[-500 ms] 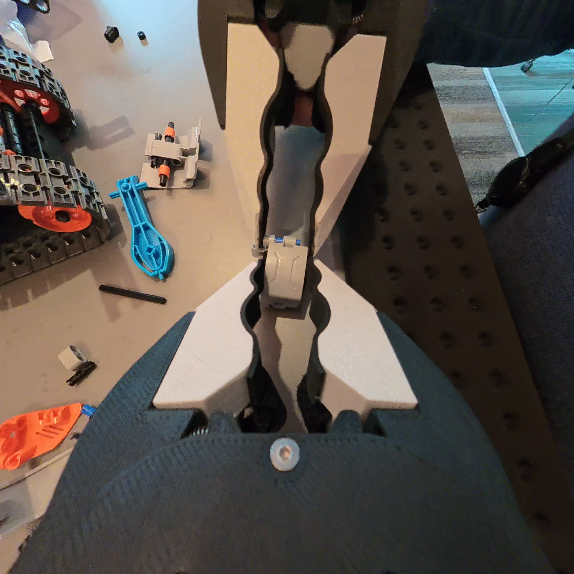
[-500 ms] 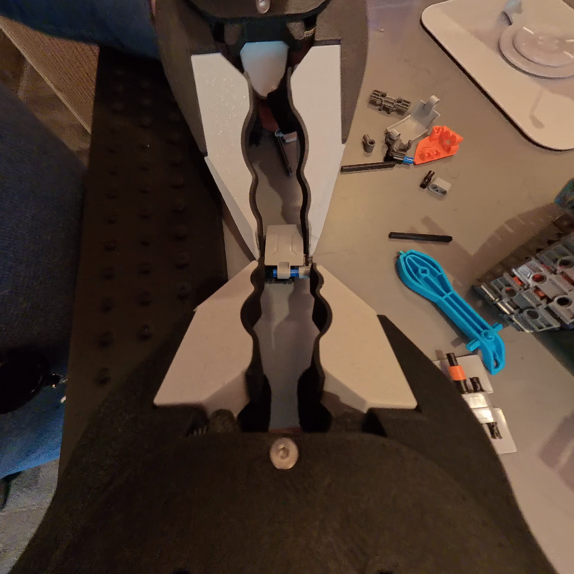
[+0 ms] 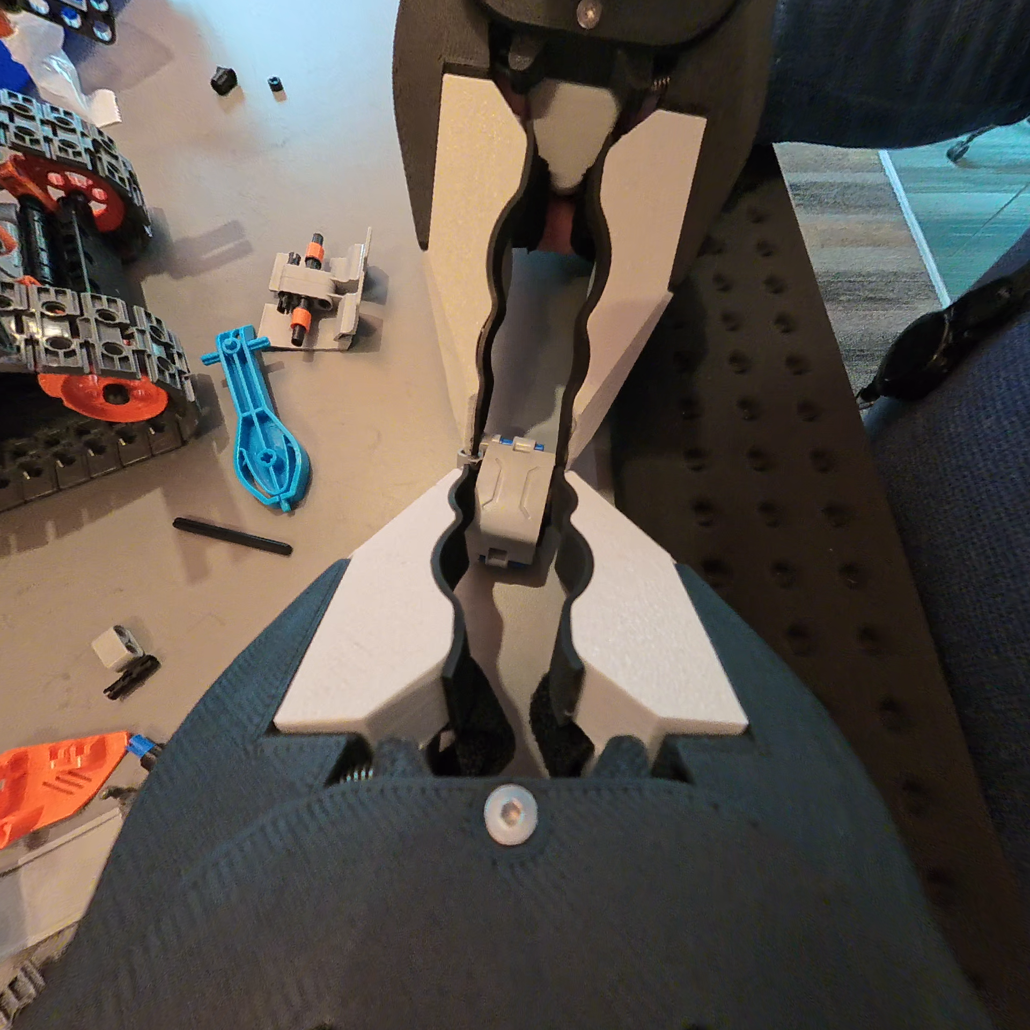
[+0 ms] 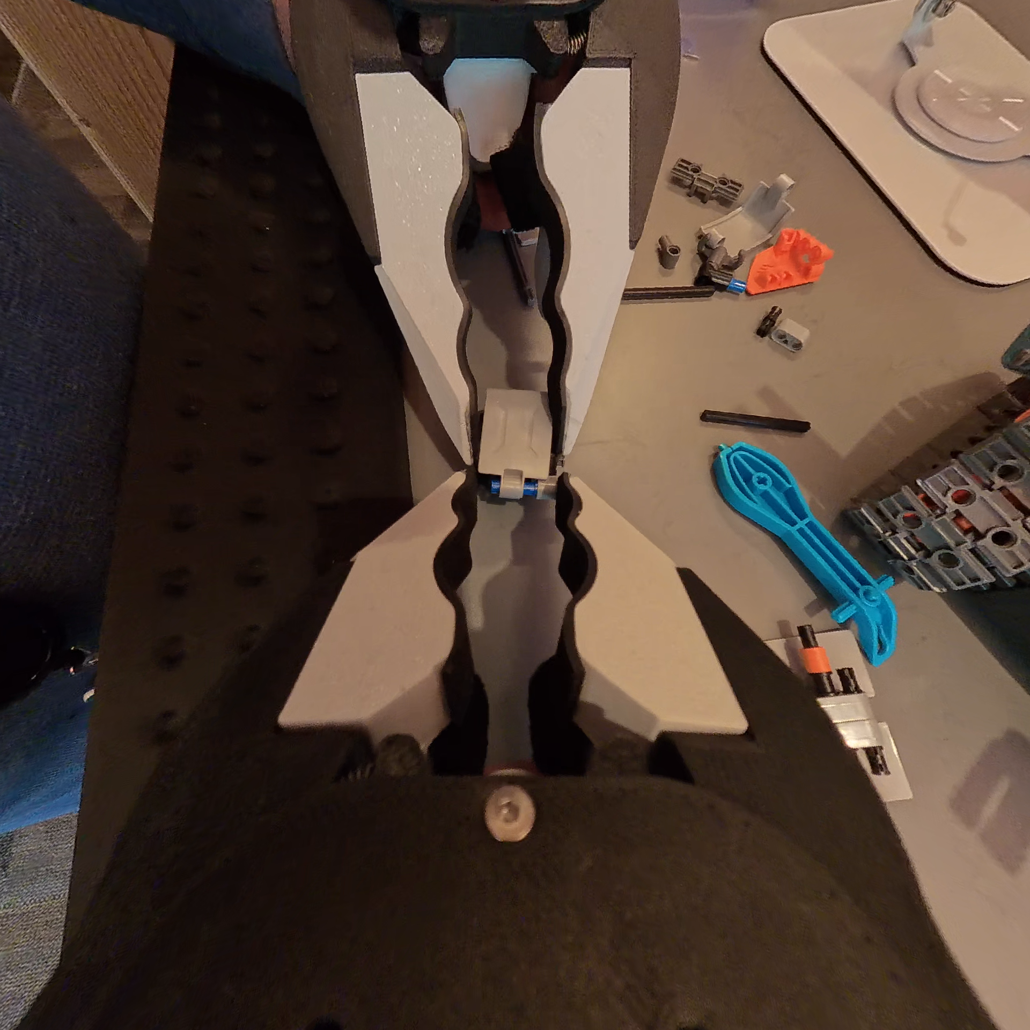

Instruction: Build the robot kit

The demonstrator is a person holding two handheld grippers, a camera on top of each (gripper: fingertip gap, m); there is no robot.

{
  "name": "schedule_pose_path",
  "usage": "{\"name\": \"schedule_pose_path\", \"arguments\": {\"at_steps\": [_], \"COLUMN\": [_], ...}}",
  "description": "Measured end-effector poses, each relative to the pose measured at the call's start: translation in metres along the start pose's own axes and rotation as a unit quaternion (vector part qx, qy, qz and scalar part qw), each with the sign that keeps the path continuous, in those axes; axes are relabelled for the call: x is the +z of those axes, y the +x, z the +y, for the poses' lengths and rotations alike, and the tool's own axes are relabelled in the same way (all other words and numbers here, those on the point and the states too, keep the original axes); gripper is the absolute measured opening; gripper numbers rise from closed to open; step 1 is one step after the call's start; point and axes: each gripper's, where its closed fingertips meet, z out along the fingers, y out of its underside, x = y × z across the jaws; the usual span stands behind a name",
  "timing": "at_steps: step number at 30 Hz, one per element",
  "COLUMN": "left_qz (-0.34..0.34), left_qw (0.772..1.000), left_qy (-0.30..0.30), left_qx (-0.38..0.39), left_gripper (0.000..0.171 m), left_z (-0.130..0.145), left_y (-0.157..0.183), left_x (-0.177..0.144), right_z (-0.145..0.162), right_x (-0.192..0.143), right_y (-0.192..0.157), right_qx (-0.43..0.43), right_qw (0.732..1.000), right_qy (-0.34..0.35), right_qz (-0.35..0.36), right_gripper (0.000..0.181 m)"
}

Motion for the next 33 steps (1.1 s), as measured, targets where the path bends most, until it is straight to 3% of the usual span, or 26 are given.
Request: {"name": "schedule_pose_path", "arguments": {"at_steps": [17,21,33], "left_qz": [0.005,0.007,0.027], "left_qw": [1.0,1.0,1.0], "left_qy": [0.013,0.022,-0.012], "left_qx": [-0.009,-0.005,-0.006], "left_gripper": [0.026,0.018,0.023], "left_z": [-0.002,-0.008,-0.003], "left_y": [-0.001,0.002,0.01], "left_x": [-0.003,-0.002,-0.004], "right_z": [-0.002,0.0,0.0], "right_x": [-0.001,0.001,0.005], "right_y": [0.003,-0.001,-0.008], "right_qx": [0.033,0.022,0.012], "right_qw": [0.999,0.999,0.999], "right_qy": [0.027,0.02,0.017], "right_qz": [-0.02,-0.026,-0.037], "right_gripper": [0.028,0.028,0.028]}}
